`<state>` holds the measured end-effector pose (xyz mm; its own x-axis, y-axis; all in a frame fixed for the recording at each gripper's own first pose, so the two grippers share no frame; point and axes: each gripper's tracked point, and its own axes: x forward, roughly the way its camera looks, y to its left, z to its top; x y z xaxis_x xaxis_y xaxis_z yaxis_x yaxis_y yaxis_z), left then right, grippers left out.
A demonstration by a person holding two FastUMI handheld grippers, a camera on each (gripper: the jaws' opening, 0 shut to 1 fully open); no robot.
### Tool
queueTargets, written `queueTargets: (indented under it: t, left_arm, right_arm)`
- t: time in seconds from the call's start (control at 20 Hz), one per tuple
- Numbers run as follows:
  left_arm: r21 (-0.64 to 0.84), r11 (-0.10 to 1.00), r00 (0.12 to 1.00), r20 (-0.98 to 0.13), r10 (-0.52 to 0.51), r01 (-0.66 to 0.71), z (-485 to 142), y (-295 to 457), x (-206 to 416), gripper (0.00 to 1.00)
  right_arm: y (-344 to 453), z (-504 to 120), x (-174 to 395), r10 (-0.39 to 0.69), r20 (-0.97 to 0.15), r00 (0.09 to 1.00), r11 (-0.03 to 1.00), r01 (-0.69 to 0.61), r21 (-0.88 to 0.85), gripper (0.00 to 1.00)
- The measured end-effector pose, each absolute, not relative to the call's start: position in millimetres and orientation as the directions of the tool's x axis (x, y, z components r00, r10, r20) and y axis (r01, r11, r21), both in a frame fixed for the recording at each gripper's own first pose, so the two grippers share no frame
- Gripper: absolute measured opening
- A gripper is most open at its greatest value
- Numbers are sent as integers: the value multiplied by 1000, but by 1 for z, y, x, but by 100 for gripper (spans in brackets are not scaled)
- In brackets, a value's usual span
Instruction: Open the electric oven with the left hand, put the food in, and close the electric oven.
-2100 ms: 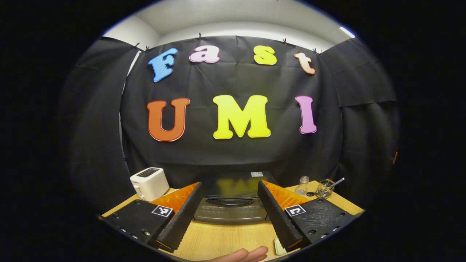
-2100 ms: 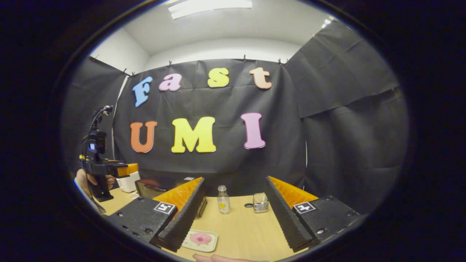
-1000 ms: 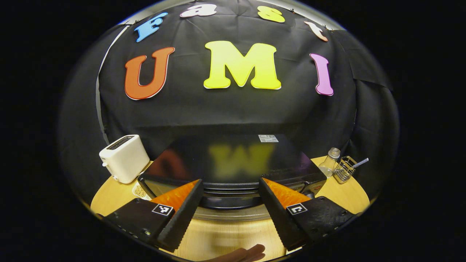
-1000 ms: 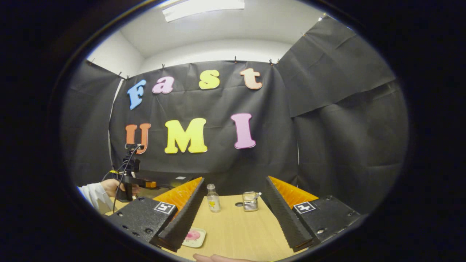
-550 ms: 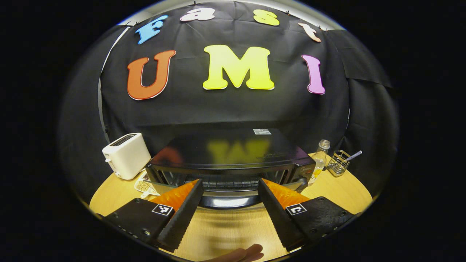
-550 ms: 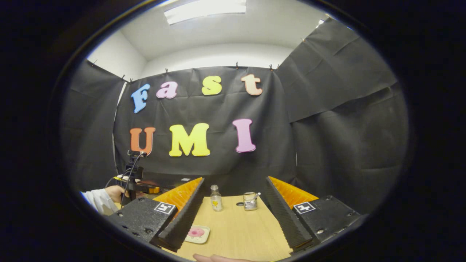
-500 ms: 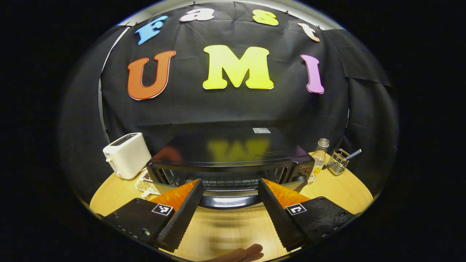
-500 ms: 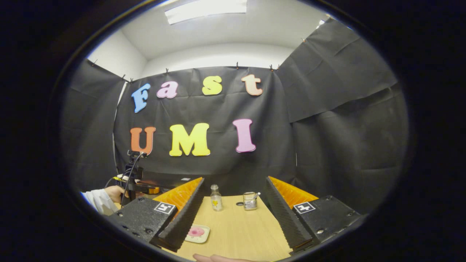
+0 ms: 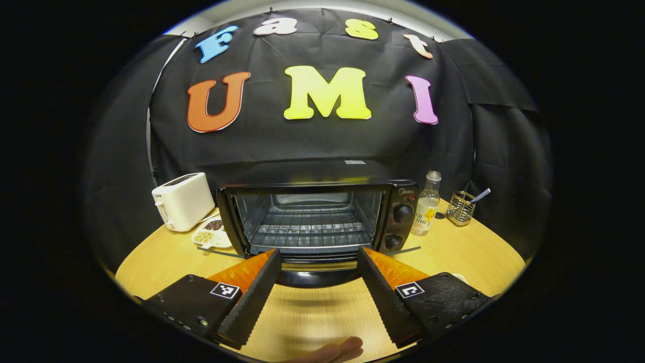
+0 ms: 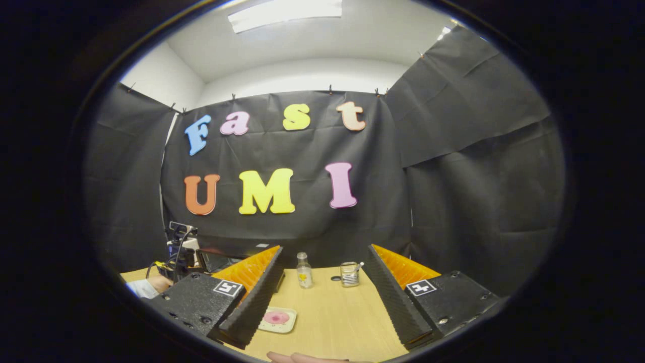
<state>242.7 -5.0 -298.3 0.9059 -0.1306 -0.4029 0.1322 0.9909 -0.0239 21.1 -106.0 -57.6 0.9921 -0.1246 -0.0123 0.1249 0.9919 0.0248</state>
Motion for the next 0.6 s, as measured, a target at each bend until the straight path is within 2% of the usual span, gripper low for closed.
queueTargets:
  t: [0.6]
  left_arm:
    - [-24,990,854,-505,-129,136,-370,-7,193,96]
  right_arm:
    - [-100,-90,35,-105,-115,988,993,110,47,100]
